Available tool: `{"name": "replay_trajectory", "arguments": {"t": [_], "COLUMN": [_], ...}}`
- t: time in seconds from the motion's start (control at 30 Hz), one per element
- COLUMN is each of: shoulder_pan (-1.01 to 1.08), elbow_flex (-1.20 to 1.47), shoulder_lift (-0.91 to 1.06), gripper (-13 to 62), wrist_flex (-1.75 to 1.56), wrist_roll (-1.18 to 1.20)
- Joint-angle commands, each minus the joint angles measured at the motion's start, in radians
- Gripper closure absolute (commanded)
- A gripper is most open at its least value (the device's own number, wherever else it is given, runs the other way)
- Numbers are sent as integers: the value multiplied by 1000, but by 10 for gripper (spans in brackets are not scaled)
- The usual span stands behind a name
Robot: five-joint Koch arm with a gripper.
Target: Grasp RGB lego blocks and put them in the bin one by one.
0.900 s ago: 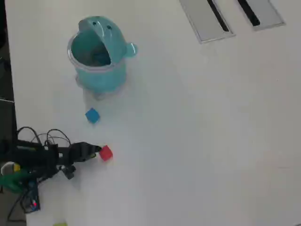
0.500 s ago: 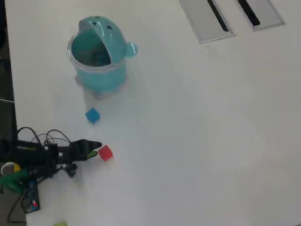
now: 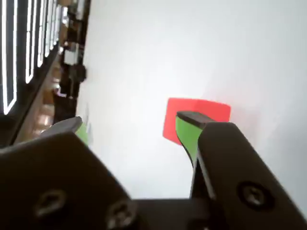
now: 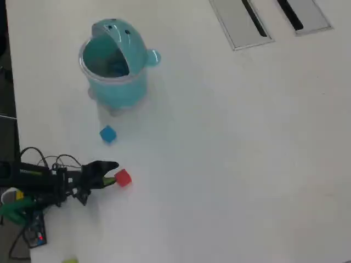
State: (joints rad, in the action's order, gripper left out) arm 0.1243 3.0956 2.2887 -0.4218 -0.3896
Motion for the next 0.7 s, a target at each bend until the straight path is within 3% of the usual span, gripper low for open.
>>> {"name": "replay_trajectory", "arguments": {"t": [0.0,0.43,0.5,0.67], "shoulder_pan": [-2,31,11,-11], "elbow_flex": [57,-38,-58,-92], "shoulder_lift": [66,69,69,71], "gripper": [154,156,155,155], "wrist_flex": [-123,-193,-192,-192], "wrist_roll": [-81,-621,-787,-913]}}
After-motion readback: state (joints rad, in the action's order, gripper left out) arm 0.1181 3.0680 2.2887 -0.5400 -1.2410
